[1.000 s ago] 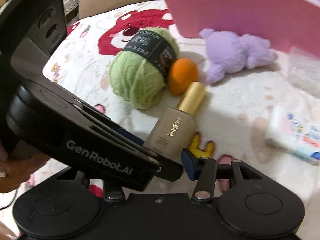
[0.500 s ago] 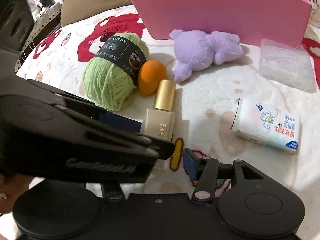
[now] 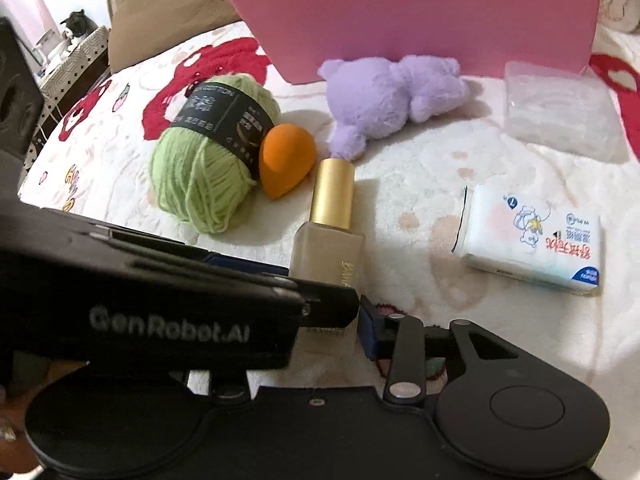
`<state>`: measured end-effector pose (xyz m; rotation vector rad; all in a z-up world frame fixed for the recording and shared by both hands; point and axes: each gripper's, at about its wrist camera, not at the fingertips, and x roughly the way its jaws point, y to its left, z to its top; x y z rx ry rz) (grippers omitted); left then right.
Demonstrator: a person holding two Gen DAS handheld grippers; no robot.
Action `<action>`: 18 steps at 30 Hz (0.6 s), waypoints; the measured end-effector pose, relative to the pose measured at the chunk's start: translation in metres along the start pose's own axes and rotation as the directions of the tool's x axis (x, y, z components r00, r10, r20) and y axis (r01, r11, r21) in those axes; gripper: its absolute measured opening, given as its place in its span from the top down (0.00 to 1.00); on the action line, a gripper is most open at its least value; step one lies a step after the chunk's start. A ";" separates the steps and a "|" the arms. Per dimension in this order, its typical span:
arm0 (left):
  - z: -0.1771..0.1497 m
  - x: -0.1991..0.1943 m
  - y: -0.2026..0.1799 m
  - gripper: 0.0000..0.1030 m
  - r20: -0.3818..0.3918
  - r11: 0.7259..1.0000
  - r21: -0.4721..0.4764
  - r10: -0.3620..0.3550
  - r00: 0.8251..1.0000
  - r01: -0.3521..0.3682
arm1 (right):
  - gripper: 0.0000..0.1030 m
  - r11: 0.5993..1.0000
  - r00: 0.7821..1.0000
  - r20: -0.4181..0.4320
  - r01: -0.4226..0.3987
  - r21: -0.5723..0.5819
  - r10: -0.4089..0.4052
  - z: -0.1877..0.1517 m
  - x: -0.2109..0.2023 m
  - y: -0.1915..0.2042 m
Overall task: Organize objects
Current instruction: 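Close the left gripper around the foundation bottle and lift it upright, then carry the bottle into the pink box and open the left gripper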
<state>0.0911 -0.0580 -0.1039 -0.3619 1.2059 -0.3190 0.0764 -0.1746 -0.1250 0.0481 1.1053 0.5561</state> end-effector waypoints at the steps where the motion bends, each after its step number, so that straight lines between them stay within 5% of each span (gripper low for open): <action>1: -0.001 -0.003 0.001 0.60 0.003 1.000 -0.004 -0.009 1.000 0.009 | 0.59 1.000 1.000 0.005 -0.003 0.003 0.003 0.001 -0.002 0.000; 18: 0.030 -0.089 -0.026 0.61 0.106 0.992 0.103 -0.089 0.990 0.078 | 0.61 0.996 0.974 0.214 -0.056 -0.065 0.068 0.028 -0.079 0.020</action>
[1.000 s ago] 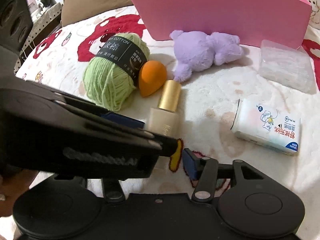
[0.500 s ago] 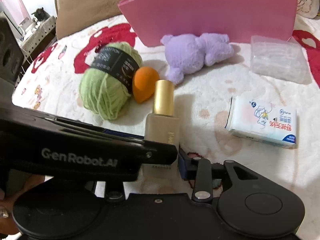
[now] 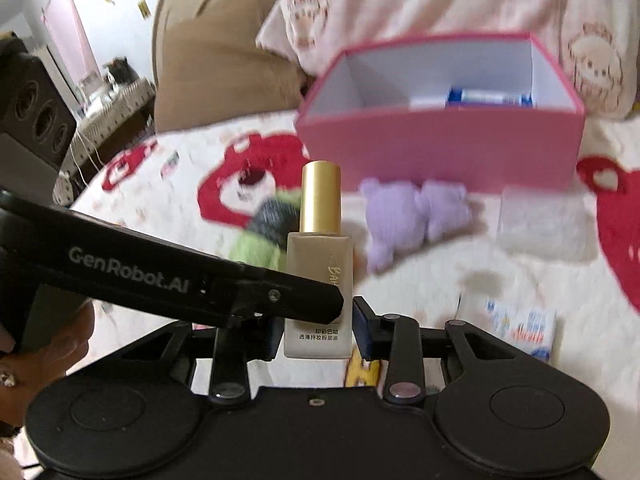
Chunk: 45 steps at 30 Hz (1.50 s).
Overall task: Organize objects
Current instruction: 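Carry the bottle into the pink box and open the left gripper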
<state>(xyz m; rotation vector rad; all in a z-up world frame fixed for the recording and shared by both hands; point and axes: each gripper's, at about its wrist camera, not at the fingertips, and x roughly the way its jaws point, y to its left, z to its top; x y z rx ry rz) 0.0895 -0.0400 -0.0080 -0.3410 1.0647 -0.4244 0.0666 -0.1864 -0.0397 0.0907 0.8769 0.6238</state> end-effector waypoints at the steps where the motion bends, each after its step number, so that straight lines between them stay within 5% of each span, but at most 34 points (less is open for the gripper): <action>1: 0.007 -0.003 -0.002 0.61 0.002 1.000 0.008 -0.004 1.000 0.004 | 0.61 1.000 1.000 0.011 0.001 0.000 -0.001 0.005 -0.003 0.001; 13: 0.135 -0.023 -0.042 0.61 0.025 0.992 0.128 0.008 1.000 -0.011 | 0.61 0.999 0.988 0.151 0.037 0.033 -0.042 0.112 -0.024 -0.021; 22: 0.209 0.029 -0.042 0.61 0.040 0.992 0.123 0.021 0.999 -0.025 | 0.61 0.990 0.982 0.127 0.136 0.044 -0.140 0.184 0.012 -0.061; 40: 0.221 0.162 0.015 0.61 -0.096 0.999 -0.044 -0.026 0.995 0.022 | 0.61 0.965 0.980 -0.047 0.199 0.172 -0.193 0.171 0.111 -0.148; 45: 0.220 0.185 0.024 0.63 -0.118 0.995 -0.092 -0.051 0.992 0.040 | 0.61 0.947 0.952 -0.078 0.302 0.106 -0.295 0.168 0.126 -0.142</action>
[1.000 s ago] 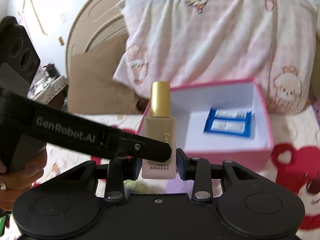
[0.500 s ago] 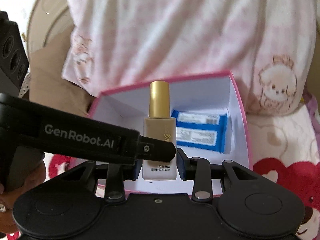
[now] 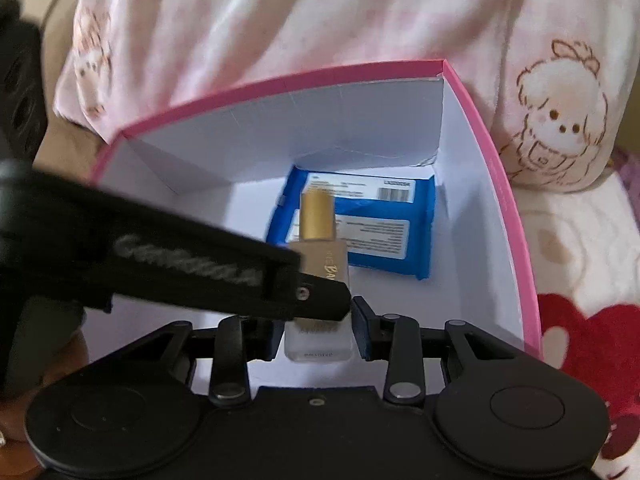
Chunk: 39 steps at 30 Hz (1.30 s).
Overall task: Organize objects
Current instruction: 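Carry the bottle into the pink box and open the left gripper, then withdraw the left gripper and move it to the white tissue pack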
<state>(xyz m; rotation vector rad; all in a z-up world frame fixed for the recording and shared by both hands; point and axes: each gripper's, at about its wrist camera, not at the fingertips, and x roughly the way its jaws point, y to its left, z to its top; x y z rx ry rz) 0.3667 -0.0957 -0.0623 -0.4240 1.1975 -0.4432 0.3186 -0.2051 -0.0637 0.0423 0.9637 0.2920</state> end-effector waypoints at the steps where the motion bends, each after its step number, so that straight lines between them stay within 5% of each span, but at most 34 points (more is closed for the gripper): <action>1: -0.001 0.004 0.001 0.63 0.004 1.000 0.002 -0.004 1.000 0.004 | 0.61 1.000 1.000 -0.007 0.011 -0.003 -0.011 0.001 0.002 0.000; 9: -0.005 0.017 -0.001 0.64 0.023 0.998 -0.041 -0.038 0.999 0.039 | 0.62 0.997 0.996 -0.036 0.079 -0.007 -0.079 0.003 0.011 -0.006; 13: -0.001 0.017 -0.004 0.64 0.041 1.000 -0.016 0.010 0.999 -0.010 | 0.64 0.995 0.997 -0.026 0.070 -0.077 -0.072 0.004 0.010 -0.002; 21: -0.005 -0.030 -0.015 0.59 0.119 0.997 0.076 0.012 0.993 -0.022 | 0.56 0.991 0.998 0.063 0.022 -0.129 -0.014 0.004 -0.033 -0.002; 26: -0.020 -0.062 -0.016 0.45 0.151 0.988 0.154 0.012 0.989 -0.036 | 0.52 0.989 0.996 0.065 -0.054 -0.139 0.064 0.003 -0.064 -0.004; 39: -0.072 -0.143 -0.036 0.41 0.128 0.959 0.262 0.071 0.989 -0.103 | 0.47 0.974 0.992 0.083 -0.080 -0.212 0.099 -0.012 -0.154 -0.009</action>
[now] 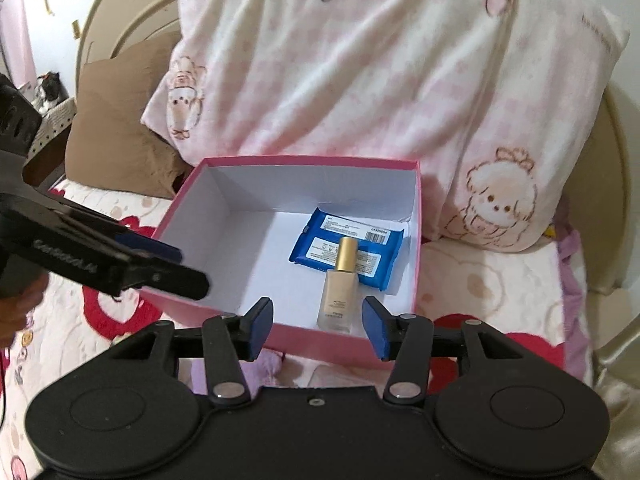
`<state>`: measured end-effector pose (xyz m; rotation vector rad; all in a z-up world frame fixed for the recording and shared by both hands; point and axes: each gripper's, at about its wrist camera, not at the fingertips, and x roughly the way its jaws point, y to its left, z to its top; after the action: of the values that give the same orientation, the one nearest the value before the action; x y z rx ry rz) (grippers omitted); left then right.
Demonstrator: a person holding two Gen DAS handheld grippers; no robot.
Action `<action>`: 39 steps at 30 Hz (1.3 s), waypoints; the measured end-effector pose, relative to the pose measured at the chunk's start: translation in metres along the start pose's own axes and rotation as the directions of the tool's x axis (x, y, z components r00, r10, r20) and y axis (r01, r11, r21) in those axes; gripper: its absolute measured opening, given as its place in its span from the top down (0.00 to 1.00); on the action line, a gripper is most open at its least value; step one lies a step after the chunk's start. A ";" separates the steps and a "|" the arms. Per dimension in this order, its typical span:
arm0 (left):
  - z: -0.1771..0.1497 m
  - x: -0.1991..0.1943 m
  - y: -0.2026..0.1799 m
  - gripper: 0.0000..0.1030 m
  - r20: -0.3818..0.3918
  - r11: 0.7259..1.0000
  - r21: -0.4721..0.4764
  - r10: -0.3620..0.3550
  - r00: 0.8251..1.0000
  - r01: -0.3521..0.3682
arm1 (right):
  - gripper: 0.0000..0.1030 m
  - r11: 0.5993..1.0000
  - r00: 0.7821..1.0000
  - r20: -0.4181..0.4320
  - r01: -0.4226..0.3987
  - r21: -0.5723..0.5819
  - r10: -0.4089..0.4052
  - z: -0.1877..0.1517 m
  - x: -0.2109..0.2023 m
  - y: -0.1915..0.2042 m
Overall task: Organize objects
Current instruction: 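Withdraw the left gripper and move it to the white tissue pack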
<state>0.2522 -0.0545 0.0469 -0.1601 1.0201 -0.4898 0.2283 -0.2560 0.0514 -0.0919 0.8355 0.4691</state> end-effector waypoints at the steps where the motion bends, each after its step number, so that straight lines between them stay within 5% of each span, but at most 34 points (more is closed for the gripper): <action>1: -0.003 -0.007 -0.002 0.41 -0.006 1.000 0.006 0.002 1.000 -0.002 | 0.47 1.000 1.000 0.000 -0.005 -0.003 0.005 0.000 -0.005 0.001; 18: -0.047 -0.065 -0.048 0.37 -0.027 0.991 0.126 0.045 0.999 -0.042 | 0.34 0.989 0.989 0.054 -0.134 -0.062 0.138 -0.033 -0.094 0.015; 31: -0.086 -0.053 -0.073 0.28 -0.081 0.985 0.169 0.057 0.995 -0.043 | 0.20 0.966 0.965 0.039 -0.259 -0.010 0.260 -0.103 -0.081 0.003; 39: -0.105 -0.024 -0.068 0.25 -0.141 0.987 0.150 0.073 0.987 -0.051 | 0.20 0.967 0.968 -0.033 -0.249 -0.048 0.248 -0.139 -0.045 0.013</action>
<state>0.1312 -0.0931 0.0343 0.0390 1.1246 -0.5233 0.1004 -0.2966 -0.0085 -0.0413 0.8649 0.7276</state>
